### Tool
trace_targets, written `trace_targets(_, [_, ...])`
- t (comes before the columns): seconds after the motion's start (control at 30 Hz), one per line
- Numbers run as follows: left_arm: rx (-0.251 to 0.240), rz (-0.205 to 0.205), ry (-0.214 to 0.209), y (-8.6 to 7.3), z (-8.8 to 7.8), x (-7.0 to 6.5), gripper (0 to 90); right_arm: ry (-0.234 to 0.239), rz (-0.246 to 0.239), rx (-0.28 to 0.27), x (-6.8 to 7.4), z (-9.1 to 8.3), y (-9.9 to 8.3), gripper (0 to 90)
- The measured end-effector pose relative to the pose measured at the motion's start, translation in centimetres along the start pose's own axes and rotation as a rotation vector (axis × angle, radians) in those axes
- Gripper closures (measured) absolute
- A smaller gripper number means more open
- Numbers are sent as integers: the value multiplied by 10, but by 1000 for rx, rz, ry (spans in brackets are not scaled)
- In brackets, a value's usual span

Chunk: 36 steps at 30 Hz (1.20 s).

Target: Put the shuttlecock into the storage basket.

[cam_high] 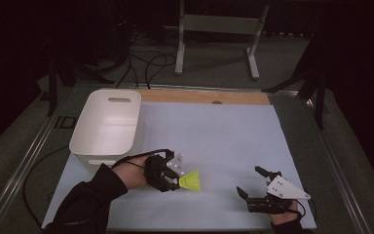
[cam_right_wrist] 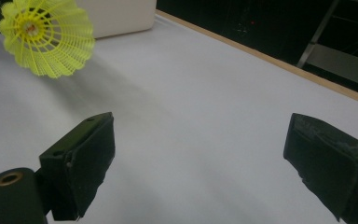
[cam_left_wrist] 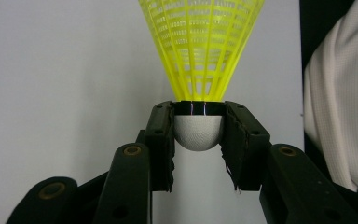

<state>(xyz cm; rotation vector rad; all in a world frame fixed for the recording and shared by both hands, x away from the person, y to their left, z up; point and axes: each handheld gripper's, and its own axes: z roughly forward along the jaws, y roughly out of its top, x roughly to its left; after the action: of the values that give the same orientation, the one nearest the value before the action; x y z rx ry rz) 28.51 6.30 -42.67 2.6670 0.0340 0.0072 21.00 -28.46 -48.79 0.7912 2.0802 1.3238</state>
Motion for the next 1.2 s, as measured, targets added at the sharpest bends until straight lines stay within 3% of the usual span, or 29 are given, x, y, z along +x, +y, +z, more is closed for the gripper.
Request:
trace_targets(0.4, [-20,48,-13,-2,-23,-9,651,0,4,1,0,0,0,87])
trace_targets(0.87, [-23,64,-30,-6,-46,-8,651,-2,2,2,0,1,0,87])
trace_targets(1.2, [-33,90,-11,-6,-66,-7,651,-2,3,4,1,1,0,87])
